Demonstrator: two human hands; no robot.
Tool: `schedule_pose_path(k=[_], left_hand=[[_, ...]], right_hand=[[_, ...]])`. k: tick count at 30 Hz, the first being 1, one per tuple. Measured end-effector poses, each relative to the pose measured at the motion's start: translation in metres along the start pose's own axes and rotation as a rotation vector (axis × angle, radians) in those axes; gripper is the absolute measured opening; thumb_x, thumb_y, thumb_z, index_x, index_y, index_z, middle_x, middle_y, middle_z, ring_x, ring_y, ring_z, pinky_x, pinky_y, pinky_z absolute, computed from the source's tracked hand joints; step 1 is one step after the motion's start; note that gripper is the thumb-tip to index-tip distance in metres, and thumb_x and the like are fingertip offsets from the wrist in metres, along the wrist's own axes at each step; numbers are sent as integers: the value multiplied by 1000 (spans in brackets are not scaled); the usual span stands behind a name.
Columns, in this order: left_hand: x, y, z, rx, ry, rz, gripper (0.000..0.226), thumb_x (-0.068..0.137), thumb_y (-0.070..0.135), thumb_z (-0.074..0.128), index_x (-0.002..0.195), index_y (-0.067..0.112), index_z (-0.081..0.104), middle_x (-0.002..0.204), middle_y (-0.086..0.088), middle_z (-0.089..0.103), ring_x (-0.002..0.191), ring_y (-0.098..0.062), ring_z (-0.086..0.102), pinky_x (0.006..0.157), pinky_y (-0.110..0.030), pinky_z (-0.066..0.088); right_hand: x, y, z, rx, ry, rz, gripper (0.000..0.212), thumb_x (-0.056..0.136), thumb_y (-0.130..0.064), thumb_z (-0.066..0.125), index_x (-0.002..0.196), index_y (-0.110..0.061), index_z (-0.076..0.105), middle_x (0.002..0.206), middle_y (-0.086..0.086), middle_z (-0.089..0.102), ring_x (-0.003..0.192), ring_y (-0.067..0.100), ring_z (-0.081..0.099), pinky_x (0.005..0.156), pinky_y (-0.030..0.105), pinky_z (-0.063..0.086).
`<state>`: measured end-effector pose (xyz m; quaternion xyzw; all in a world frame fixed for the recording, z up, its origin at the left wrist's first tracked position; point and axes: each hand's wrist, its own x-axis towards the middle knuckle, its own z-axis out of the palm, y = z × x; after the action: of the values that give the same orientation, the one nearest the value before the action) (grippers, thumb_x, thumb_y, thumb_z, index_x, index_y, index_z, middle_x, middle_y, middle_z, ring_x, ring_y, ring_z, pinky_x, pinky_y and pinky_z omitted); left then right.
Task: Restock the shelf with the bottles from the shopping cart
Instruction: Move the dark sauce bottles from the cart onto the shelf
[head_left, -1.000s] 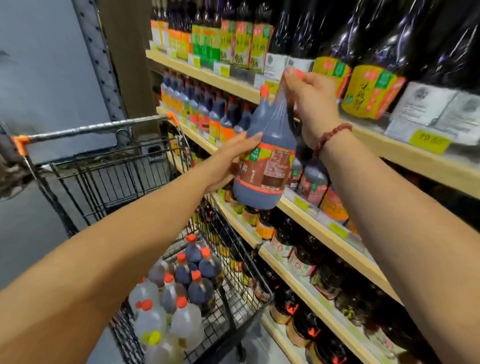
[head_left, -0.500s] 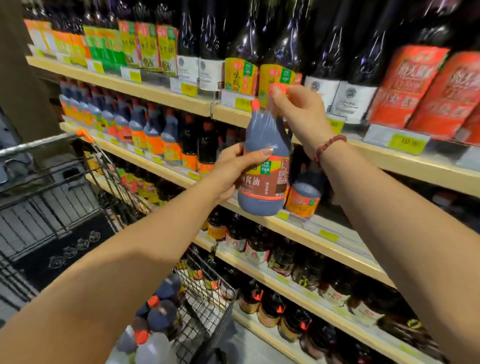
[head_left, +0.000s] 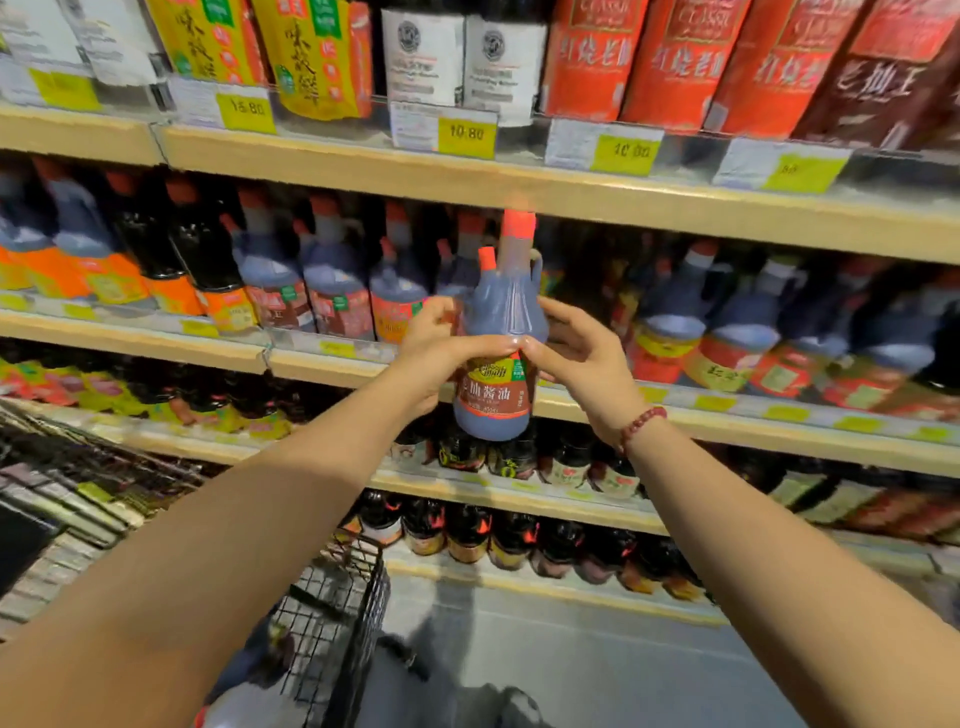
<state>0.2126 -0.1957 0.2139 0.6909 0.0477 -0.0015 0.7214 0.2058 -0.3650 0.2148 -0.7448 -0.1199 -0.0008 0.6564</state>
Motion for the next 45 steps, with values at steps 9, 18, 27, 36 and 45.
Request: schedule_pose_path(k=[9, 18, 27, 36, 45], left_hand=[[27, -31, 56, 30, -60, -83, 67, 60, 16, 86, 117, 8, 51, 106, -10, 67, 90, -20, 68, 68, -28, 53], [71, -10, 87, -95, 40, -38, 64, 62, 13, 86, 112, 7, 46, 101, -13, 68, 85, -22, 70, 64, -29, 56], [104, -4, 90, -94, 85, -79, 86, 59, 22, 88, 126, 8, 35, 106, -12, 63, 93, -24, 66, 83, -41, 56], [121, -41, 88, -64, 63, 85, 89, 45, 30, 90, 120, 10, 46, 114, -12, 65, 103, -24, 66, 89, -44, 55], [119, -57, 81, -12, -16, 5, 72, 60, 21, 88, 117, 15, 43, 121, -11, 61, 105, -20, 64, 87, -37, 55]], right_hand=[[0, 35, -49, 13, 59, 56, 49, 86, -14, 64, 132, -13, 48, 127, 5, 59, 113, 18, 59, 90, 33, 52], [66, 27, -82, 5, 12, 36, 53, 87, -9, 61, 135, -2, 41, 122, 6, 57, 108, 16, 57, 88, 29, 53], [102, 32, -89, 8, -35, 2, 58, 89, -9, 59, 141, -14, 35, 144, 9, 41, 129, 14, 42, 104, 31, 43], [110, 68, -82, 9, -48, -12, 54, 93, -6, 53, 142, -13, 33, 134, -2, 46, 120, 4, 48, 96, 18, 45], [105, 83, -78, -56, -64, 5, 55, 93, -11, 54, 143, -14, 32, 142, 1, 41, 122, -1, 39, 110, 27, 36]])
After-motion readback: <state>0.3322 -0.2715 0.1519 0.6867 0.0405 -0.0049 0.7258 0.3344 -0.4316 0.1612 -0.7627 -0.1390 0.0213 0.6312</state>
